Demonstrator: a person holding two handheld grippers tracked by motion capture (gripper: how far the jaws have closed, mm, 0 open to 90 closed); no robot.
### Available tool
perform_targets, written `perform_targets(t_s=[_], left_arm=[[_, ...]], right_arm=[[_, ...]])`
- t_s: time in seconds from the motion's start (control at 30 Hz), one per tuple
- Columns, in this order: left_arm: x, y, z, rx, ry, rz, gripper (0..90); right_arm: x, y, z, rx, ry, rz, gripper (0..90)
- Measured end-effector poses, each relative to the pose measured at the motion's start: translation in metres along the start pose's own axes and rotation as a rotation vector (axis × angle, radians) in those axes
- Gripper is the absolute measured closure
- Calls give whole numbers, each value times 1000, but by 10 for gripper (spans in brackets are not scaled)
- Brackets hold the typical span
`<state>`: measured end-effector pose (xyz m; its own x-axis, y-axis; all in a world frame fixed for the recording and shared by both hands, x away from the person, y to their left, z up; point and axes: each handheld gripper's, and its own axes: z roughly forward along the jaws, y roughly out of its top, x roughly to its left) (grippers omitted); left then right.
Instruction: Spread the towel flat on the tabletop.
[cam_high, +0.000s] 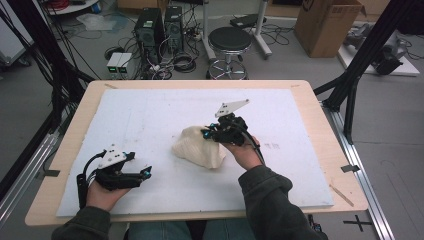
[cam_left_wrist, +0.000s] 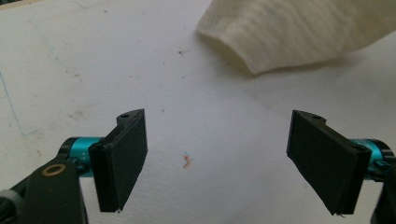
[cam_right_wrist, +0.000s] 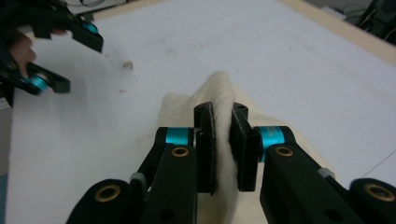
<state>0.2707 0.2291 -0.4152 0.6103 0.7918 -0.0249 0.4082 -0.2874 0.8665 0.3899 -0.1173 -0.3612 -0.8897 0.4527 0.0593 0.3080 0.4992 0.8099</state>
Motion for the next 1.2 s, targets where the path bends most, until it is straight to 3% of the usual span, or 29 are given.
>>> perform_targets(t_s=[0.07, 0.1, 0.23, 0.33, 0.4, 0.5, 0.6, 0.8, 0.97, 1.2], left_arm=[[0, 0, 0, 2, -5, 2, 208], [0, 1, 1, 1, -8, 2, 208], [-2, 2, 4, -3, -19, 1, 208], [-4, 4, 7, -2, -24, 6, 208], [-6, 6, 9, 0, -33, 10, 208], [-10, 8, 13, -4, -46, 18, 209], [-14, 11, 16, -6, -57, 26, 219], [-23, 16, 24, -10, -96, 35, 252], [-34, 19, 34, 13, -130, 66, 311], [-49, 25, 63, 74, -177, 112, 435]], right_arm=[[-1, -4, 5, 12, 1, 9, 816], [-3, -10, 16, 57, 11, 21, 807], [-5, -16, 34, 151, 5, 30, 791], [-7, -18, 40, 187, -8, 24, 765], [-11, -21, 42, 197, -8, 47, 710], [-14, -20, 34, 155, -6, 83, 582], [-11, -16, 11, 68, -1, 63, 493], [-5, -21, -19, 2, -21, 30, 464], [-3, -49, -41, -8, -40, 16, 504], [-6, -79, -41, 23, -45, 27, 567]])
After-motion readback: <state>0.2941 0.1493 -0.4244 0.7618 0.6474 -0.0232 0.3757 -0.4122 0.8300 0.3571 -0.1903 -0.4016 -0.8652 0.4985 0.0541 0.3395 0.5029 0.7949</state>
